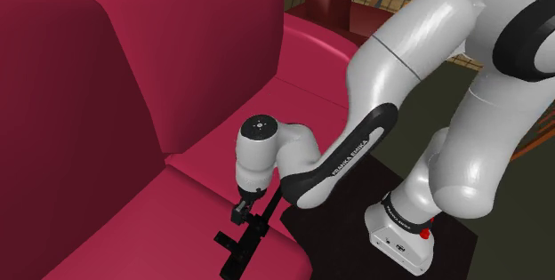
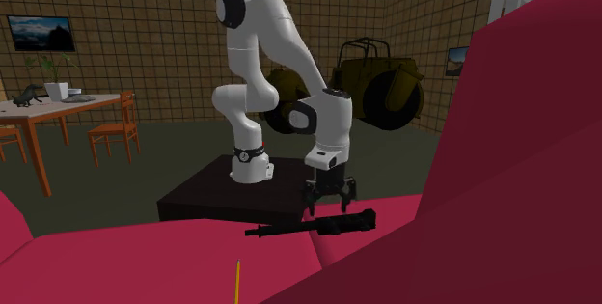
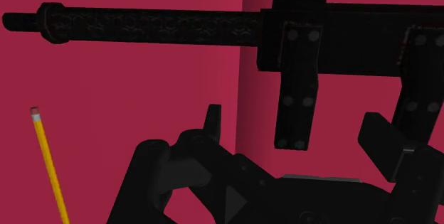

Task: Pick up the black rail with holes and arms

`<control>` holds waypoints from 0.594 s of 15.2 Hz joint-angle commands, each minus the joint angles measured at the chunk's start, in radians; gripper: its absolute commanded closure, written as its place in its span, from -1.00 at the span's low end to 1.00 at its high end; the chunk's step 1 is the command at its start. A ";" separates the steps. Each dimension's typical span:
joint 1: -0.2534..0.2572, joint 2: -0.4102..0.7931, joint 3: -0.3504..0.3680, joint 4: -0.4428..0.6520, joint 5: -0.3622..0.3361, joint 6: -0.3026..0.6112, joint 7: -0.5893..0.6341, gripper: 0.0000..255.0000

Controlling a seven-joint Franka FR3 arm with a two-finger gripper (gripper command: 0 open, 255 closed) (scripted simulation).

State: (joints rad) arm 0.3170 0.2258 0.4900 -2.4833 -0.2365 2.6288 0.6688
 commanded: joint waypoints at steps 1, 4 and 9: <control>0.023 0.044 -0.014 0.009 -0.041 0.026 0.037 -1.00; 0.046 0.089 -0.046 0.016 -0.088 0.059 0.071 -1.00; 0.076 0.144 -0.087 0.028 -0.141 0.097 0.110 -1.00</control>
State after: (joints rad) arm 0.3891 0.3629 0.4083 -2.4563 -0.3710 2.7208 0.7737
